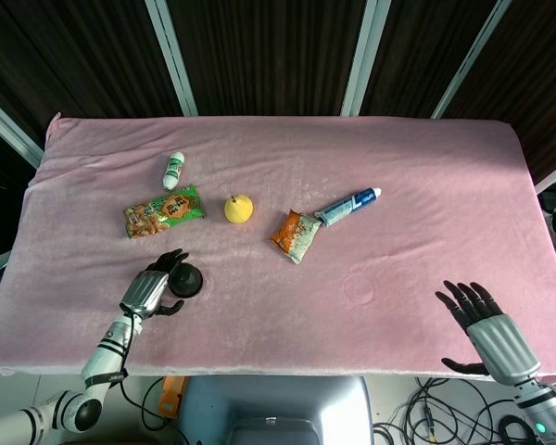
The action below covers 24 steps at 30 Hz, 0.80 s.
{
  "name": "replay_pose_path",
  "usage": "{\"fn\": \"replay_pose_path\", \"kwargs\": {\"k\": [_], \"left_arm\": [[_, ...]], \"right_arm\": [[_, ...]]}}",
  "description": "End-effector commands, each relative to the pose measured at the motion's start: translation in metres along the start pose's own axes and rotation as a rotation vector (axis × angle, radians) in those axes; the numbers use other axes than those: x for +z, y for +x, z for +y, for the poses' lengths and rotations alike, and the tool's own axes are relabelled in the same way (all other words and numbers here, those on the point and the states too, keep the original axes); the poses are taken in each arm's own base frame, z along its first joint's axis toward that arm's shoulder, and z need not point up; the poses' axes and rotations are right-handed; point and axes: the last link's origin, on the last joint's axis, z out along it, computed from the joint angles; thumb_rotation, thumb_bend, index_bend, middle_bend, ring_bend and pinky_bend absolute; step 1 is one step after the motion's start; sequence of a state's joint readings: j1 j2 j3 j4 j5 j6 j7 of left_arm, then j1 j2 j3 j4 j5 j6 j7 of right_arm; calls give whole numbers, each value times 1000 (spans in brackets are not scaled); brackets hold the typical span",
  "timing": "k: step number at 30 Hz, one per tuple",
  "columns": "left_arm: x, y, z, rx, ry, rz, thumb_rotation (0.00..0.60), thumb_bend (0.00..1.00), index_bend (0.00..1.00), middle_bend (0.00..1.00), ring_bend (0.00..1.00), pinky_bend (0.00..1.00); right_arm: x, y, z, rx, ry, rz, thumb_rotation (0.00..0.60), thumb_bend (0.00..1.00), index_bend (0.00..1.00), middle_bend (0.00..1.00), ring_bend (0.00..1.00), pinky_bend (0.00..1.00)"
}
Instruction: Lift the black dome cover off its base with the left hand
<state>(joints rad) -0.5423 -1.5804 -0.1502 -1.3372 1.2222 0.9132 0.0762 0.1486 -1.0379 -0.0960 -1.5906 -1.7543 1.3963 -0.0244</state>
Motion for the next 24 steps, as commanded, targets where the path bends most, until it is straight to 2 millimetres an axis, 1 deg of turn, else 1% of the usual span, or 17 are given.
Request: {"fn": "replay_pose_path", "kwargs": {"k": [1,5,12,15,18,21,24], "left_arm": [[6,-6,2,-20,0,-11,600,295,56,8,0,212],[10,-11,1,-15,12,5,600,296,57,13,0,212],[12,-14,6,-45,1,22,600,296,57,17,0,213],[11,-15,9,-69,-4,5,600,295,57,27,21,213],[9,-16,12,-107,-11,-16,600,295,60,52,73,213],[9,-19,15,-140,-13,-19,600,296,70,104,140,216],[9,-23,18,-151,-22,-18,600,296,104,180,229,266]], "right_arm": [[0,0,0,0,0,2,600,0,0,0,47,169],[-1,1,0,3,1,5,600,0,0,0,47,169],[-1,0,1,4,0,1,600,0,0,0,47,169],[0,1,1,5,1,2,600,0,0,0,47,169],[0,1,1,5,2,2,600,0,0,0,47,169],[0,1,1,6,3,2,600,0,0,0,47,169],[-1,1,2,7,3,2,600,0,0,0,47,169]]}}
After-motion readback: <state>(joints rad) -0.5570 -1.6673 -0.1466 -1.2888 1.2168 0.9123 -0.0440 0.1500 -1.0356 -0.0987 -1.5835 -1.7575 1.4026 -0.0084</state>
